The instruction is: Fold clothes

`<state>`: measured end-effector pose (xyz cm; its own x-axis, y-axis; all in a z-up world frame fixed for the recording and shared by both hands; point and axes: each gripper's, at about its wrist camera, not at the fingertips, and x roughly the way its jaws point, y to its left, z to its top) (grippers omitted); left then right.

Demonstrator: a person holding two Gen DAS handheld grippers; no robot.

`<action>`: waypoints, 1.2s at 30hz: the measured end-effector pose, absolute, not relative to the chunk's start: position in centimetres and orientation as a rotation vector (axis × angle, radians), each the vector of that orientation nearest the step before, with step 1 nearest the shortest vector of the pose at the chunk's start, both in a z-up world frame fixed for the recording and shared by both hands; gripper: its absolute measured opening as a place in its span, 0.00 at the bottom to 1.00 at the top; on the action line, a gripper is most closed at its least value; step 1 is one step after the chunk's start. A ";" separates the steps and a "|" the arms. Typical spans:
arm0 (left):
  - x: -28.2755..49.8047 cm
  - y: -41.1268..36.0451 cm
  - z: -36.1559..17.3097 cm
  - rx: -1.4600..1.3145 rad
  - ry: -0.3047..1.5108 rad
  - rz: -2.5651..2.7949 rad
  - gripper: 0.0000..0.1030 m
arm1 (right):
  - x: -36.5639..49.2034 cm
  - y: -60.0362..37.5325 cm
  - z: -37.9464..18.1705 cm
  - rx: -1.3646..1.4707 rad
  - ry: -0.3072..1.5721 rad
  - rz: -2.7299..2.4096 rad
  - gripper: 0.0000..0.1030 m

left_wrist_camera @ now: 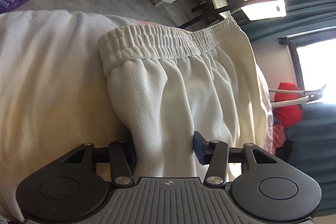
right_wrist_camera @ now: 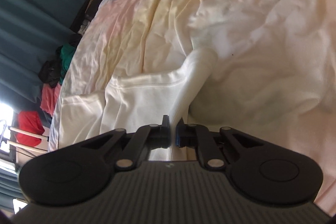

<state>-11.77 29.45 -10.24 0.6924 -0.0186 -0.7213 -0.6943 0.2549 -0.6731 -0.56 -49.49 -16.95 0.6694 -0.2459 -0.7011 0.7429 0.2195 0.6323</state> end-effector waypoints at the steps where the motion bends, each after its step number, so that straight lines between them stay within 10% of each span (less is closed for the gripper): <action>1: -11.9 29.4 -10.2 -1.244 0.689 0.525 0.35 | -0.7 -49.5 -16.8 1.154 0.493 -0.721 0.07; 5: -12.3 29.2 -9.3 -1.228 0.611 0.503 0.13 | -0.8 -49.1 -15.6 1.097 0.425 -0.697 0.06; 19: -12.1 30.7 -0.2 -1.142 0.390 0.377 0.10 | -0.1 -47.4 -8.8 0.916 0.267 -0.580 0.06; 30: 11.4 30.7 4.7 -0.908 0.398 0.422 0.10 | 20.9 -45.6 -2.7 0.711 0.269 -0.568 0.06; 36: 26.2 31.1 -1.3 -0.875 0.494 0.481 0.11 | 33.3 -44.2 -7.7 0.622 0.381 -0.649 0.06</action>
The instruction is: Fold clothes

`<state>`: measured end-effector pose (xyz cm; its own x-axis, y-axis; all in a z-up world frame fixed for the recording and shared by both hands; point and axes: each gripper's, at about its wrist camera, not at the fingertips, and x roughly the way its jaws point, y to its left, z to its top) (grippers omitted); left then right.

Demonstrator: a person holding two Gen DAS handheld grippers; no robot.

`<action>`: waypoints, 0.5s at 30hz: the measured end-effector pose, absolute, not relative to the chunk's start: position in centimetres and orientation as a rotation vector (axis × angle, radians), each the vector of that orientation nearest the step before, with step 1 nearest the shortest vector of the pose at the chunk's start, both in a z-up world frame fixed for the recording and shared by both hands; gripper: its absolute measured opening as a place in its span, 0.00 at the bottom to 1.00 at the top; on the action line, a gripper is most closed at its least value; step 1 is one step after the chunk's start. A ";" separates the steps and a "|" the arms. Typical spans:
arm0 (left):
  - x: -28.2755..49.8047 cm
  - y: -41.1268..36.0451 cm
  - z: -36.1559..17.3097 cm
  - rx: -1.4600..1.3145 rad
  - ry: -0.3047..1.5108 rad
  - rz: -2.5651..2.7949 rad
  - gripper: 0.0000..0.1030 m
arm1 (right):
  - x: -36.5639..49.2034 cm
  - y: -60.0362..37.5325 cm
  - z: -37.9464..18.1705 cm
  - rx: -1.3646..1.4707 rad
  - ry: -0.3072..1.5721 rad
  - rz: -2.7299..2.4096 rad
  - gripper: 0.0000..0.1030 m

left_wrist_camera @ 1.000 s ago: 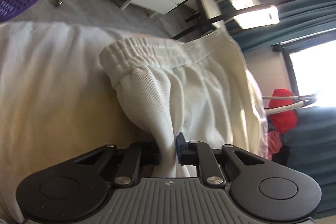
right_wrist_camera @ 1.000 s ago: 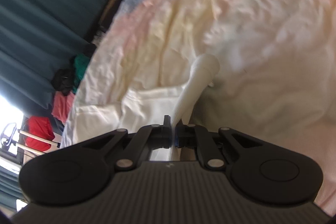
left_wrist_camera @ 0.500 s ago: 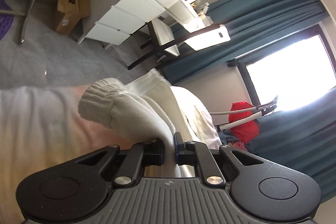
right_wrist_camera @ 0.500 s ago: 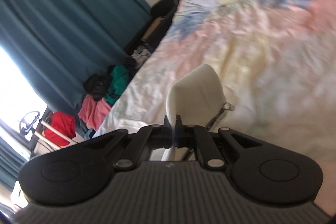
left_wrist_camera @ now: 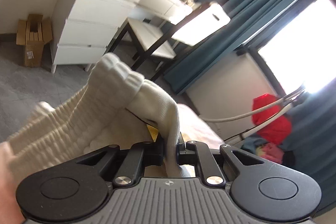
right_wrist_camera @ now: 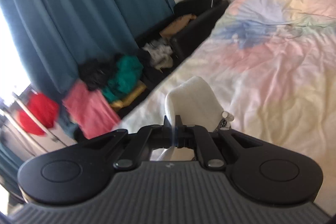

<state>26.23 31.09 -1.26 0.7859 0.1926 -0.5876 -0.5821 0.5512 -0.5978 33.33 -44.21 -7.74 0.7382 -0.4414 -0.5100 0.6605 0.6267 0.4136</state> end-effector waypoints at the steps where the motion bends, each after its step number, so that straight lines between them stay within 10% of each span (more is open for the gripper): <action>1: 28.3 31.1 -2.6 -0.869 0.518 0.492 0.11 | 35.0 -44.1 -9.0 0.605 0.407 -0.664 0.06; 11: 33.8 29.1 -7.1 -0.654 0.602 0.493 0.18 | 38.7 -44.4 -15.3 0.629 0.507 -0.579 0.25; 13: 32.4 28.6 -6.3 -0.626 0.589 0.456 0.26 | 37.3 -44.3 -14.8 0.643 0.510 -0.527 0.35; 15: 30.8 28.3 -5.5 -0.645 0.561 0.395 0.56 | 35.3 -43.5 -14.0 0.619 0.506 -0.474 0.44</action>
